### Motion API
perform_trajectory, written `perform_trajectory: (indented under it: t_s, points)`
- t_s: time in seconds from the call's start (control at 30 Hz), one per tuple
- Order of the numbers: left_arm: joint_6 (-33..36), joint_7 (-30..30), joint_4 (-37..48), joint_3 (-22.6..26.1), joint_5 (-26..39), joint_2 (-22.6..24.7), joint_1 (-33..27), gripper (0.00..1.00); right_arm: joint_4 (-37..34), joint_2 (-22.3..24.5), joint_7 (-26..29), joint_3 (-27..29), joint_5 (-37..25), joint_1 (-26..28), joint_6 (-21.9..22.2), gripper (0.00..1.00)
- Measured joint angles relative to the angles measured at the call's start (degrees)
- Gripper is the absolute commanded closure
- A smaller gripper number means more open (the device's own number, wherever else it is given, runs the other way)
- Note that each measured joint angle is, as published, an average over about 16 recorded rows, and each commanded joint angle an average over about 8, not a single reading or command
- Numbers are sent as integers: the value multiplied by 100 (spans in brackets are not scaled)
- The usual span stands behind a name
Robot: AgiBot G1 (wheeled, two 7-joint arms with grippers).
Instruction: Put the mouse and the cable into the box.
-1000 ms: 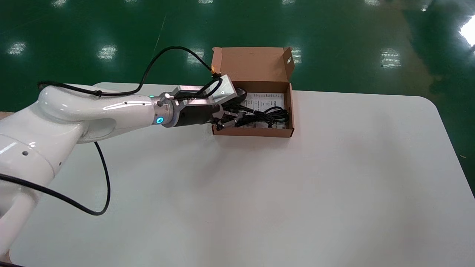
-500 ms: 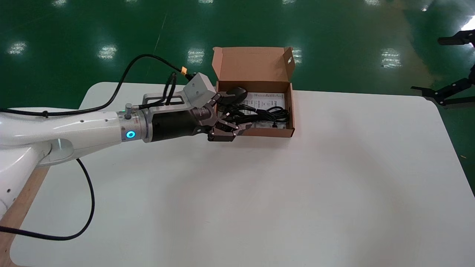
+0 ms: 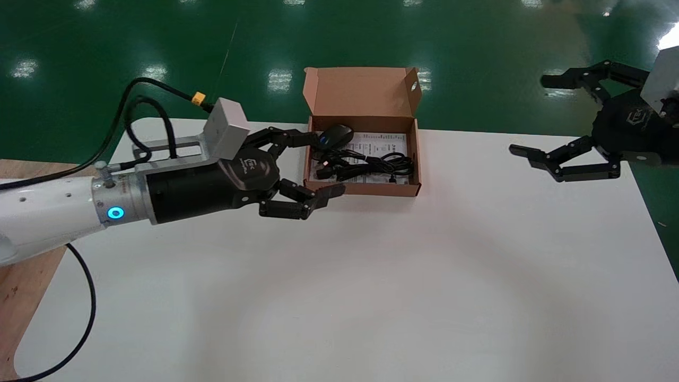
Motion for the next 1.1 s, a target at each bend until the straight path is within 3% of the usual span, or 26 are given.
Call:
perform_trajectory:
  t_s: [0.7,1.1]
  points:
    - [1454,-907,-1968,-1351,-949,-1495,1160,0,2568,106,1980,962,1682,-2188,-454,0]
    - [1893,-1155,-2564,-1756,-1238,-1941,1509,0,3526,146,2679,1324,2316,-3010,-624,0]
